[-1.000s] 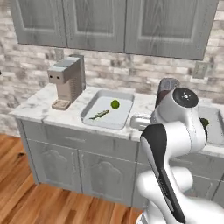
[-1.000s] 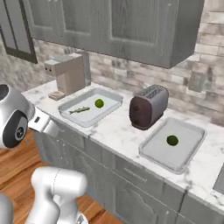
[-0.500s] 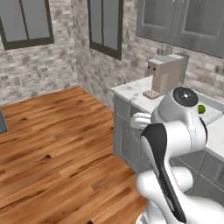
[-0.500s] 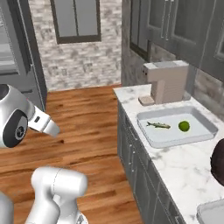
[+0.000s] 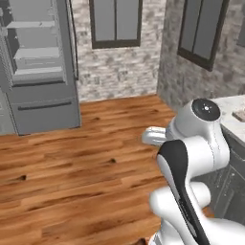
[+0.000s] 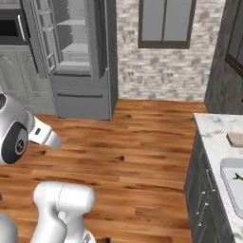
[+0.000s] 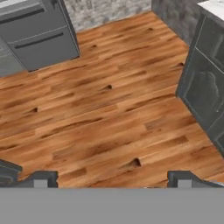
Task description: Place one lime and one fish in each tupperware on the nearby counter, to pack two identical lunches.
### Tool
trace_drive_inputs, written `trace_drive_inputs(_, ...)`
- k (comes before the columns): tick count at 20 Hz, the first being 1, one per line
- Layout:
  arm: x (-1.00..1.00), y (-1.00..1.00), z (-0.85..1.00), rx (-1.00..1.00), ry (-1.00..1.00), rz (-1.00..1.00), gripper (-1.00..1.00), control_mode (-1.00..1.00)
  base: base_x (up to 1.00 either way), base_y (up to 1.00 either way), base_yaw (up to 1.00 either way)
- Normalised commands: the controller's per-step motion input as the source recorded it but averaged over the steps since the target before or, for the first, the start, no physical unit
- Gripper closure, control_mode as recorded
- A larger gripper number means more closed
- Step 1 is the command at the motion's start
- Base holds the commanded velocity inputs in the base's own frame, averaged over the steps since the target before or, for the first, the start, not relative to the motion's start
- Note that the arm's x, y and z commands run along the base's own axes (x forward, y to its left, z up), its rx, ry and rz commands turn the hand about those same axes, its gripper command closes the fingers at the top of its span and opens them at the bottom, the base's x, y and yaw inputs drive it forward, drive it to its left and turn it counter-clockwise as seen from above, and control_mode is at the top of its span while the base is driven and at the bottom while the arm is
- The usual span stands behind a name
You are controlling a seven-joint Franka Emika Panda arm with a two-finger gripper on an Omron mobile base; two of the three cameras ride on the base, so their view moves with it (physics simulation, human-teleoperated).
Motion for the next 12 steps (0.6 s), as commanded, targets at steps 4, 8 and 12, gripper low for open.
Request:
trace_drive_inputs(4, 0.0, 0.0, 0.0, 0.0, 0.0, 0.0, -1.0, 1.0, 1.0, 0.55, 0.09)
trace_drive_inputs(8, 0.0, 0.0, 0.0, 0.0, 0.0, 0.0, -1.0, 1.0, 1.0, 0.45, 0.02)
trace_drive_inputs(12, 0.0, 0.0, 0.0, 0.0, 0.0, 0.0, -1.0, 1.0, 1.0, 0.46, 0.01)
